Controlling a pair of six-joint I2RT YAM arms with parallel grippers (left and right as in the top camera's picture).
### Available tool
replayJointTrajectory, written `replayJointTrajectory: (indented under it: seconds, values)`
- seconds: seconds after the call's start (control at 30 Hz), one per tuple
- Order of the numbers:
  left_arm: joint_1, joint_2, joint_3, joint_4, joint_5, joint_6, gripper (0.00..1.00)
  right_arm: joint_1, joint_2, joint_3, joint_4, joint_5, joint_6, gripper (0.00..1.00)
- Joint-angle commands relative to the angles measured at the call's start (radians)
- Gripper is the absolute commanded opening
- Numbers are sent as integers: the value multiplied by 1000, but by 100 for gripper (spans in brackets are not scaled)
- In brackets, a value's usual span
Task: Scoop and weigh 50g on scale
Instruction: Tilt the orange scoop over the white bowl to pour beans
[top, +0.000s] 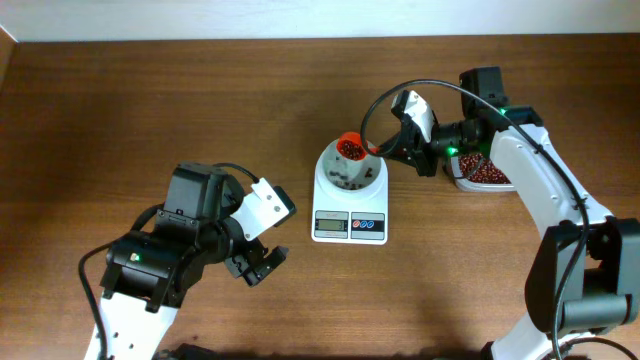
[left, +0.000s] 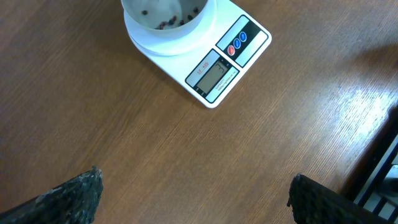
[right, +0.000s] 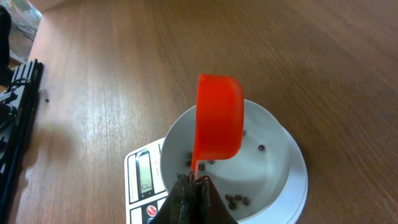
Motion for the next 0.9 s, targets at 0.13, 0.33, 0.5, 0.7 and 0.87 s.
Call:
replayJointTrajectory:
  seconds: [0.13,0.33,0.5,0.7,0.87]
  values:
    - [6,-1,6,2,18,15,99,7,9,1,26,6,30,4]
    - [6,-1,6,2,18,16,99,6,9,1,53,51,85,4]
    - [6,-1,6,2,18,15,99,13,9,1,47,72,97,4]
    - [6,-1,6,2,18,16,99,14,9,1,31,6,13,4]
    - [6,-1,6,2,18,15,99,13,9,1,26,21,12,4]
